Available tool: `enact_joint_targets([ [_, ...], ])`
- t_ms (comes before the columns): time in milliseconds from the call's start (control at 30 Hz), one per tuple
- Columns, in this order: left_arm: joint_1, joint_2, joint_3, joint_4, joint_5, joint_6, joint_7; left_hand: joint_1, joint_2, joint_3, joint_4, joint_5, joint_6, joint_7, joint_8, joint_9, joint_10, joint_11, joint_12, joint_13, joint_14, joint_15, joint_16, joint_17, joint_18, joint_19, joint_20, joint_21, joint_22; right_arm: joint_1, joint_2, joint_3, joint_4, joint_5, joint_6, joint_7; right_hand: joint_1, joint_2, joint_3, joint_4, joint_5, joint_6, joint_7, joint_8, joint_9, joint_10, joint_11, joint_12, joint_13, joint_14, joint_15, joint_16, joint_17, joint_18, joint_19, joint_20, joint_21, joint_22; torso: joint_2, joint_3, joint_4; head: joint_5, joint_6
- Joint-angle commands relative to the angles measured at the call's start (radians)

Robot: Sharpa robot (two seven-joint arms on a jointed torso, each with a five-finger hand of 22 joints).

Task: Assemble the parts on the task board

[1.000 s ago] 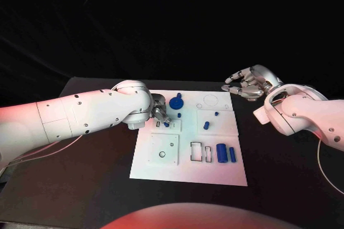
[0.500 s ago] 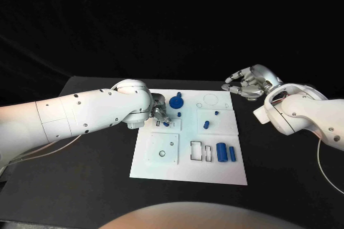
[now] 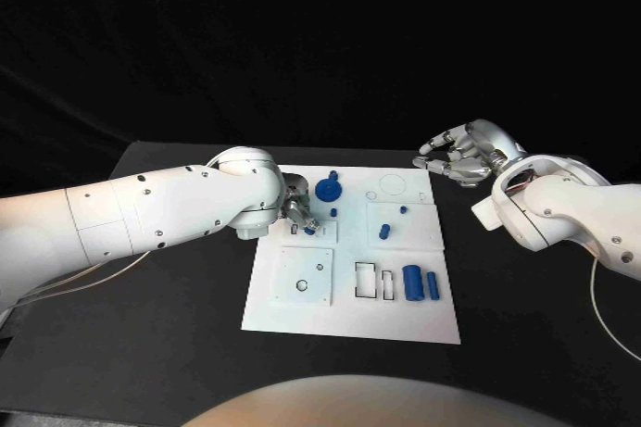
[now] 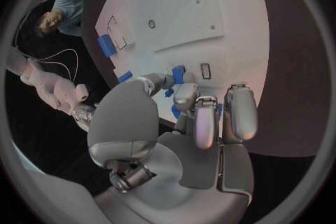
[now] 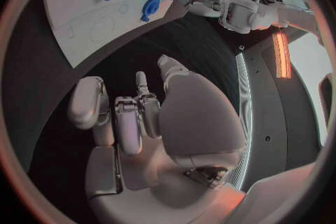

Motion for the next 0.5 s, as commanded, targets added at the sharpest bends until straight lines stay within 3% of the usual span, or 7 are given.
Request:
enact_joint_targets([
  [33,-0.001,0.004,0.000,-0.002,0.009,0.025,-0.003,-0.014,-0.001,0.223,-0.221,-0.013,0.017,-0.018,0.002,0.000,0.009,0.001,-0.004,-0.002,0.106,-0.007,0.004,0.263,-0.020,0.002,-0.006,0.003,0.038,-0.001,0.001,0.000,0.001,-0.006,0.013,0.006,-0.011,0.000,0.007,-0.001,0.006,-0.005,-0.003,0.004,0.001,0.002,-0.003,0.001,0.110,0.081,-0.003,-0.001,0.166,0.017,-0.003,-0.002,-0.004,-0.001,0.000,0.0001,0.0012,0.000,0.000],
  [167,-0.001,0.010,0.000,-0.010,0.016,0.028,-0.009,-0.038,0.000,0.213,-0.209,-0.059,0.012,-0.020,0.000,0.003,0.008,0.001,-0.017,-0.018,0.106,-0.006,0.004,0.263,-0.020,0.001,-0.005,-0.001,0.037,-0.001,0.001,0.000,0.001,-0.006,0.013,0.006,-0.011,0.000,0.007,-0.001,0.006,-0.005,-0.003,0.004,0.001,0.002,-0.003,0.001,0.110,0.081,-0.003,-0.001,0.166,0.017,-0.003,-0.002,-0.004,-0.001,0.000,-0.0003,-0.0007,0.000,-0.001],
  [500,-0.002,0.017,0.000,-0.024,0.027,0.028,-0.018,-0.095,-0.008,0.151,-0.157,-0.125,0.004,-0.032,-0.010,0.001,0.010,-0.005,-0.025,-0.028,0.106,-0.010,0.004,0.263,-0.020,0.001,-0.008,-0.011,0.035,-0.001,-0.001,0.000,0.002,-0.009,0.011,0.007,-0.013,0.000,0.008,-0.001,0.007,-0.006,-0.003,0.004,0.001,0.000,-0.003,-0.001,0.107,0.080,-0.003,-0.002,0.164,0.017,-0.004,-0.002,-0.007,-0.003,0.000,0.0000,0.0001,-0.003,0.000],
])
